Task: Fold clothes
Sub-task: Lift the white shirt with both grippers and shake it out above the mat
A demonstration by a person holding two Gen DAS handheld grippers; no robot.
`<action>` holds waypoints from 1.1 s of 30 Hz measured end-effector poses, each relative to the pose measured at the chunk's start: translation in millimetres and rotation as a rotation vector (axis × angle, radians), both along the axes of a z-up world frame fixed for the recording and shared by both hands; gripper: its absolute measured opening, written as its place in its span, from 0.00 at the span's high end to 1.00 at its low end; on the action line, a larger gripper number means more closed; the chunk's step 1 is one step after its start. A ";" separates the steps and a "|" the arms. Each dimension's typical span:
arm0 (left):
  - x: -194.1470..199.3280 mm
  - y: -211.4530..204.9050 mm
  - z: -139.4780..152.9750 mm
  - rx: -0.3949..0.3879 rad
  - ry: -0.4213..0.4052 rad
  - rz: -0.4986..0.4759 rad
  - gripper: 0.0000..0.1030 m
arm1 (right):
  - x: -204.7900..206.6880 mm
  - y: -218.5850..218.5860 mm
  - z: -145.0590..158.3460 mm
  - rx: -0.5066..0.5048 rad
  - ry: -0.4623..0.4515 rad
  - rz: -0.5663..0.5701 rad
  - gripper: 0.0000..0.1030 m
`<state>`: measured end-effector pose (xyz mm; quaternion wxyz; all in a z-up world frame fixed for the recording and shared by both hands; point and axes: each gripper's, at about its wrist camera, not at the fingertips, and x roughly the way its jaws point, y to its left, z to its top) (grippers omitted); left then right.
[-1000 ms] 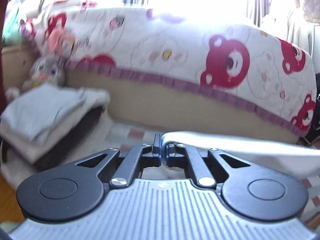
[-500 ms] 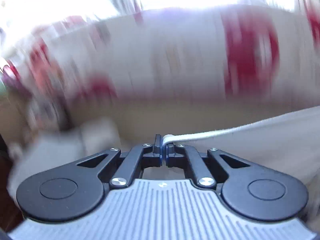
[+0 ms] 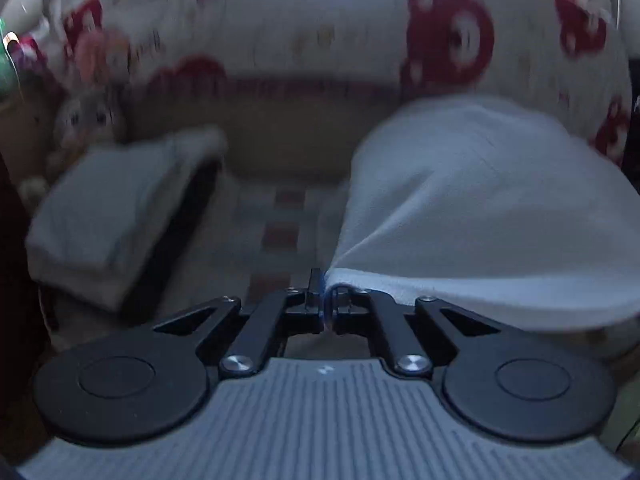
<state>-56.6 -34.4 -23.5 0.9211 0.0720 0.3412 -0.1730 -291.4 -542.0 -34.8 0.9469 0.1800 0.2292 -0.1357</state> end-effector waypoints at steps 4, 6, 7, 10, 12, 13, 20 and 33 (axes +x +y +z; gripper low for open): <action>16.3 -16.5 -108.4 0.137 0.276 -0.031 0.96 | -6.6 -20.7 -102.4 0.127 0.223 -0.041 0.95; 20.6 -21.6 -120.4 0.188 0.290 -0.041 0.96 | 7.5 -27.1 -107.3 0.159 0.252 -0.049 0.95; 22.1 -23.6 -115.4 0.194 0.262 -0.058 0.96 | 10.9 -28.5 -99.6 0.146 0.242 -0.044 0.95; 16.4 -25.5 -97.6 0.223 0.192 -0.086 0.96 | 4.6 -22.5 -63.4 0.104 0.172 -0.023 0.95; 9.3 -20.4 -87.8 0.233 0.162 -0.100 0.96 | -5.7 -17.6 -36.9 0.085 0.111 -0.011 0.95; 5.0 -15.6 -83.1 0.229 0.152 -0.106 0.96 | -13.1 -15.3 -27.2 0.082 0.085 -0.004 0.95; -3.5 -0.2 -89.6 0.194 0.264 -0.154 0.97 | -45.8 -2.6 -32.0 0.040 0.148 -0.006 0.95; -37.4 -12.6 -86.7 0.315 0.188 -0.153 0.97 | -69.1 8.8 -24.9 -0.028 0.175 -0.030 0.96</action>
